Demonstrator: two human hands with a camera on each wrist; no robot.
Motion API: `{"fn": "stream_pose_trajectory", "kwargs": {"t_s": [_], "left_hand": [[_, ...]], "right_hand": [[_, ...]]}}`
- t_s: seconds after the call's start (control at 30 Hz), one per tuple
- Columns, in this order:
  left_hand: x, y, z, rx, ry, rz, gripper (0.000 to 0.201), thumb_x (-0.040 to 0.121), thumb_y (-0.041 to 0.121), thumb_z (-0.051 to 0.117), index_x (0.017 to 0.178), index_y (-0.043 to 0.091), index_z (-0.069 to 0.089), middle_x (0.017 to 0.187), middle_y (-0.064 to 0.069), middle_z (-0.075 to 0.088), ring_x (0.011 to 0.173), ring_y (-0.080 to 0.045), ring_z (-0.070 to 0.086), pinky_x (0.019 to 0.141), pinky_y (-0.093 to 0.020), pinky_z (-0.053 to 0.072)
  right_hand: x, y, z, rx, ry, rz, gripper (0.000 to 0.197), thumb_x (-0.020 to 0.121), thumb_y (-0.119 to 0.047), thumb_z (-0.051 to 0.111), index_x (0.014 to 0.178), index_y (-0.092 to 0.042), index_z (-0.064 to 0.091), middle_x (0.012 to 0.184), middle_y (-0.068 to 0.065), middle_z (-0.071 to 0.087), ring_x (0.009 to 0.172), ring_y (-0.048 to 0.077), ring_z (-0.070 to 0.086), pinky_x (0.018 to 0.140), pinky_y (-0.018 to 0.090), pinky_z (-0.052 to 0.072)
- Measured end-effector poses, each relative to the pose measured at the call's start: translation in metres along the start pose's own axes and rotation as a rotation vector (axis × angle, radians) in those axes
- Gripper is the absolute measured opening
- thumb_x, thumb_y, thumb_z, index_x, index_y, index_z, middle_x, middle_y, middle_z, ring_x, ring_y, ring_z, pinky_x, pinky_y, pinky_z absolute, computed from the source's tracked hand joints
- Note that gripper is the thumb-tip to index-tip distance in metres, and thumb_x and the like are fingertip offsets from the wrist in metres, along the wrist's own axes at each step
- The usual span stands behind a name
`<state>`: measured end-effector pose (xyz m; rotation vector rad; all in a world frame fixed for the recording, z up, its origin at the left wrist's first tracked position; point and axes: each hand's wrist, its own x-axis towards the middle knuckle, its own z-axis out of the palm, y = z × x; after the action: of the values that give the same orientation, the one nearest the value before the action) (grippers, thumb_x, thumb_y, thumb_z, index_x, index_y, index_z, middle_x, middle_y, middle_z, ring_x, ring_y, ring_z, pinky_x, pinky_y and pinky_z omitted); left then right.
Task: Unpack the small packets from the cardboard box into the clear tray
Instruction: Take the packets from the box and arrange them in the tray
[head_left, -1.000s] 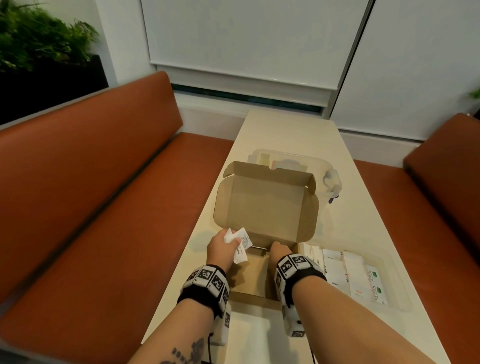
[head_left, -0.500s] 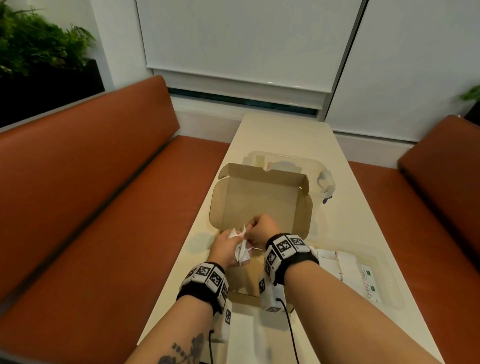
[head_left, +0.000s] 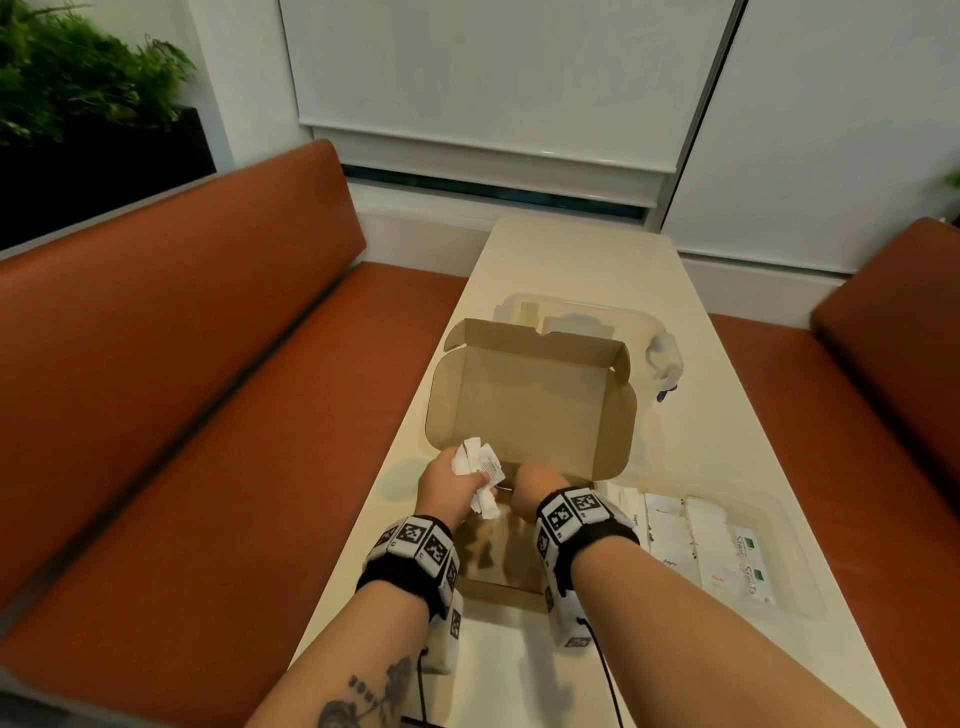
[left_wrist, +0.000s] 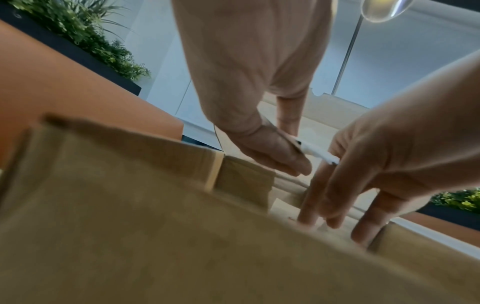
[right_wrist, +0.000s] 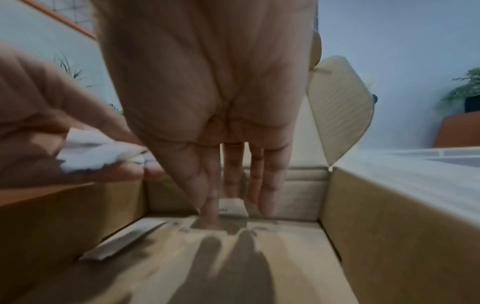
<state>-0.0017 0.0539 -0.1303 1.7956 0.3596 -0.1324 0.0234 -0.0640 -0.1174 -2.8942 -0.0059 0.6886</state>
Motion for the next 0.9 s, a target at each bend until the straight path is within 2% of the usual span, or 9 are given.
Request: {"fn": "stream_pose_trajectory", "kwargs": {"t_s": [0.1, 0.2, 0.3, 0.37, 0.47, 0.53, 0.67, 0.77, 0.9], "left_hand": [[0.002, -0.002, 0.0, -0.01, -0.008, -0.004, 0.031, 0.083, 0.004, 0.064, 0.113, 0.011, 0.057, 0.111, -0.013, 0.066, 0.099, -0.034, 0.064, 0.086, -0.052, 0.053], [0.003, -0.006, -0.001, -0.035, -0.013, -0.009, 0.029, 0.085, 0.002, 0.061, 0.111, 0.012, 0.055, 0.113, -0.015, 0.065, 0.101, -0.035, 0.065, 0.088, -0.054, 0.051], [0.004, -0.01, -0.002, -0.056, 0.002, -0.01, 0.031, 0.085, -0.001, 0.059, 0.113, 0.011, 0.055, 0.113, -0.016, 0.065, 0.099, -0.035, 0.065, 0.086, -0.052, 0.053], [0.003, -0.01, -0.002, -0.069, 0.005, -0.01, 0.03, 0.085, -0.001, 0.058, 0.111, 0.013, 0.055, 0.113, -0.016, 0.065, 0.096, -0.034, 0.067, 0.081, -0.046, 0.055], [0.003, -0.008, 0.0, -0.058, 0.01, -0.009, 0.03, 0.086, 0.0, 0.059, 0.113, 0.012, 0.054, 0.113, -0.015, 0.065, 0.099, -0.035, 0.065, 0.082, -0.05, 0.055], [0.002, -0.005, 0.001, -0.049, 0.015, -0.007, 0.031, 0.086, 0.002, 0.06, 0.114, 0.012, 0.054, 0.113, -0.015, 0.065, 0.101, -0.035, 0.064, 0.085, -0.053, 0.053], [0.001, -0.003, 0.001, -0.035, 0.04, 0.0, 0.031, 0.085, 0.002, 0.059, 0.115, 0.008, 0.056, 0.111, -0.015, 0.064, 0.102, -0.035, 0.061, 0.087, -0.052, 0.051], [0.001, -0.006, 0.001, -0.061, 0.044, -0.011, 0.03, 0.085, 0.002, 0.057, 0.114, 0.009, 0.055, 0.111, -0.016, 0.064, 0.101, -0.036, 0.062, 0.087, -0.052, 0.051], [0.005, -0.008, 0.006, -0.185, 0.036, -0.066, 0.027, 0.093, 0.004, 0.05, 0.119, 0.007, 0.052, 0.12, -0.021, 0.058, 0.109, -0.04, 0.058, 0.093, -0.055, 0.048]], "right_hand": [[-0.001, 0.001, 0.006, -0.044, 0.004, 0.002, 0.029, 0.094, -0.008, 0.046, 0.12, -0.002, 0.058, 0.124, 0.013, 0.06, 0.114, 0.026, 0.058, 0.092, 0.031, 0.047], [0.0, 0.004, 0.004, -0.003, 0.066, 0.005, 0.028, 0.095, -0.007, 0.044, 0.119, -0.001, 0.058, 0.123, 0.014, 0.06, 0.113, 0.027, 0.058, 0.092, 0.031, 0.047], [0.0, 0.008, -0.002, 0.135, 0.19, 0.007, 0.025, 0.094, -0.007, 0.047, 0.113, -0.003, 0.064, 0.116, 0.013, 0.065, 0.107, 0.026, 0.061, 0.091, 0.03, 0.05], [-0.001, 0.008, -0.006, 0.252, 0.257, -0.02, 0.024, 0.092, -0.003, 0.048, 0.103, -0.004, 0.068, 0.108, 0.013, 0.068, 0.099, 0.025, 0.063, 0.088, 0.03, 0.051], [-0.005, 0.002, -0.01, 0.385, 0.31, -0.034, 0.021, 0.087, 0.001, 0.047, 0.091, -0.011, 0.064, 0.1, 0.012, 0.067, 0.085, 0.023, 0.06, 0.073, 0.029, 0.05], [-0.006, -0.001, -0.01, 0.495, 0.342, -0.025, 0.017, 0.085, 0.0, 0.046, 0.088, -0.014, 0.055, 0.094, 0.009, 0.064, 0.08, 0.022, 0.055, 0.065, 0.026, 0.042], [-0.007, -0.005, -0.016, 0.698, 0.375, -0.017, 0.018, 0.085, 0.0, 0.043, 0.093, -0.009, 0.056, 0.091, 0.009, 0.06, 0.081, 0.021, 0.053, 0.068, 0.027, 0.04], [-0.007, -0.005, -0.019, 0.782, 0.385, -0.032, 0.017, 0.083, 0.002, 0.045, 0.086, -0.012, 0.054, 0.081, 0.004, 0.056, 0.08, 0.021, 0.053, 0.068, 0.028, 0.041], [-0.009, -0.007, -0.017, 0.781, 0.348, -0.045, 0.023, 0.083, 0.004, 0.046, 0.076, -0.016, 0.054, 0.071, -0.003, 0.052, 0.081, 0.021, 0.056, 0.072, 0.032, 0.047]]}}
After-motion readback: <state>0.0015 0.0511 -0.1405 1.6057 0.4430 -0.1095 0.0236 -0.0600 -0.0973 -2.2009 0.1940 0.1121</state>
